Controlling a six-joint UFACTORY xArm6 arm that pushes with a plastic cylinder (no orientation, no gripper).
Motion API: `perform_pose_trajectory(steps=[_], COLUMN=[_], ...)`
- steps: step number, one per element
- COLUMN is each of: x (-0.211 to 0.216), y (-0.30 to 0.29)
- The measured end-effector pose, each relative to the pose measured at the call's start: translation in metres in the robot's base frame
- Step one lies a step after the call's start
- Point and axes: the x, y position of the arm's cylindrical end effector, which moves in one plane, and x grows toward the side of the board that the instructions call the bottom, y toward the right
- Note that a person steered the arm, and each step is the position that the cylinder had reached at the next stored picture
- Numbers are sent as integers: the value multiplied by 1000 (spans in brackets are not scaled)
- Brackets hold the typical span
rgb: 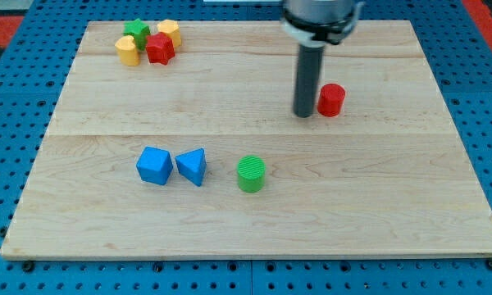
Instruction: Push red circle up a bit
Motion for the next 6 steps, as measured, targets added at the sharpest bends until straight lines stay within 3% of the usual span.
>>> perform_pose_trajectory(steps=[1,3,5,6], x=[-24,1,-65,-8], y=[45,78,74,89])
